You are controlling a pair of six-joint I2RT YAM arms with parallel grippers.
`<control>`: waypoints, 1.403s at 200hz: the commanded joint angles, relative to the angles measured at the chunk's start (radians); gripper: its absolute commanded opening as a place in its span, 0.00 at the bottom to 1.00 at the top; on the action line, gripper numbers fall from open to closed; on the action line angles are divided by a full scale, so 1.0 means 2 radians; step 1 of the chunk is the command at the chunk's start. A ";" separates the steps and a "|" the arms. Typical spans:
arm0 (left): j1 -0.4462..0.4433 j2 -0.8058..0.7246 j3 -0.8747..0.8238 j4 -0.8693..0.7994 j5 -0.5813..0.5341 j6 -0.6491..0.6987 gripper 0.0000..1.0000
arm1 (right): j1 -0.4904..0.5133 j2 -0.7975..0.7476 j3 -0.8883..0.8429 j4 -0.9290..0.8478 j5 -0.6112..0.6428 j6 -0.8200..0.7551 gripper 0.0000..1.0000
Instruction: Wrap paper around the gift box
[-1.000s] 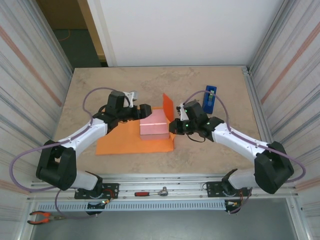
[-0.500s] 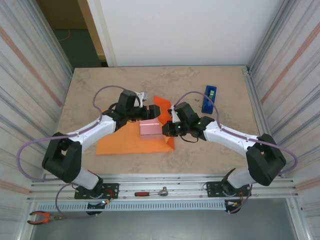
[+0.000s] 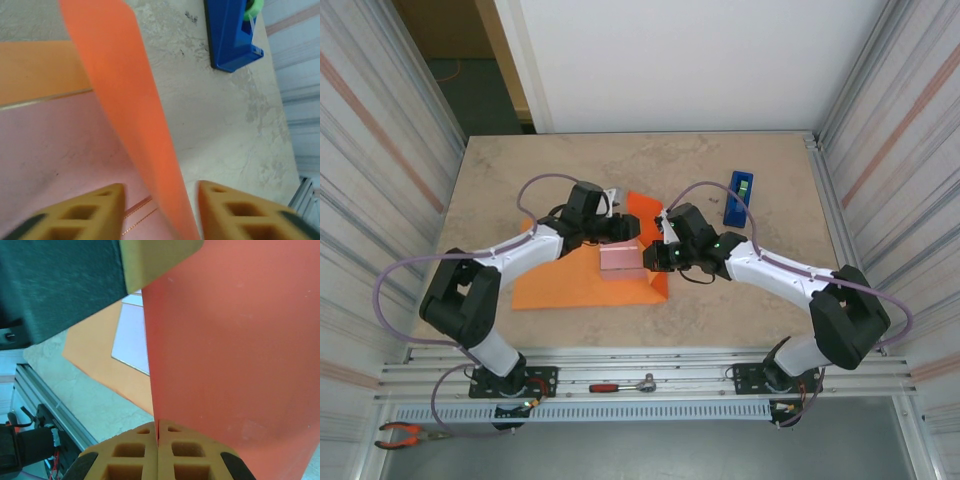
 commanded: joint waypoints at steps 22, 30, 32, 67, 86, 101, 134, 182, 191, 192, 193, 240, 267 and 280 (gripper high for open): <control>0.001 0.003 0.007 0.001 0.007 0.020 0.00 | -0.001 0.003 0.031 -0.007 -0.012 -0.004 0.38; 0.004 -0.004 0.001 -0.001 0.006 0.024 0.00 | -0.008 -0.006 0.028 -0.007 -0.014 -0.003 0.45; 0.004 -0.007 -0.001 -0.001 0.006 0.025 0.00 | -0.010 -0.009 0.027 -0.007 -0.014 -0.003 0.46; 0.022 -0.040 -0.033 -0.007 -0.007 0.039 0.00 | -0.044 -0.036 0.027 -0.014 -0.016 -0.007 0.59; 0.026 -0.052 -0.048 -0.007 -0.014 0.041 0.00 | -0.057 -0.025 0.034 -0.011 -0.022 -0.007 0.58; 0.027 -0.059 -0.058 -0.004 -0.019 0.041 0.00 | -0.063 -0.007 0.040 -0.003 -0.025 -0.007 0.53; 0.028 -0.066 -0.069 -0.008 -0.031 0.045 0.00 | -0.066 0.051 0.064 0.015 -0.044 -0.007 0.34; 0.043 -0.081 -0.087 -0.012 -0.043 0.050 0.00 | -0.050 0.107 0.093 0.029 -0.056 -0.005 0.28; 0.046 -0.083 -0.090 -0.012 -0.043 0.051 0.00 | -0.045 0.112 0.094 0.030 -0.055 -0.005 0.28; 0.047 -0.083 -0.090 -0.012 -0.043 0.051 0.00 | -0.045 0.112 0.094 0.030 -0.056 -0.005 0.28; 0.048 -0.083 -0.091 -0.012 -0.043 0.051 0.00 | -0.044 0.113 0.094 0.031 -0.055 -0.005 0.28; 0.054 -0.083 -0.101 -0.006 -0.041 0.050 0.00 | -0.031 0.149 0.094 0.038 -0.050 -0.001 0.27; 0.060 -0.086 -0.094 -0.014 -0.036 0.050 0.00 | -0.030 0.168 0.088 0.040 -0.049 -0.002 0.23; 0.067 -0.096 -0.089 -0.025 -0.042 0.050 0.14 | -0.031 0.169 0.081 0.042 -0.047 -0.002 0.23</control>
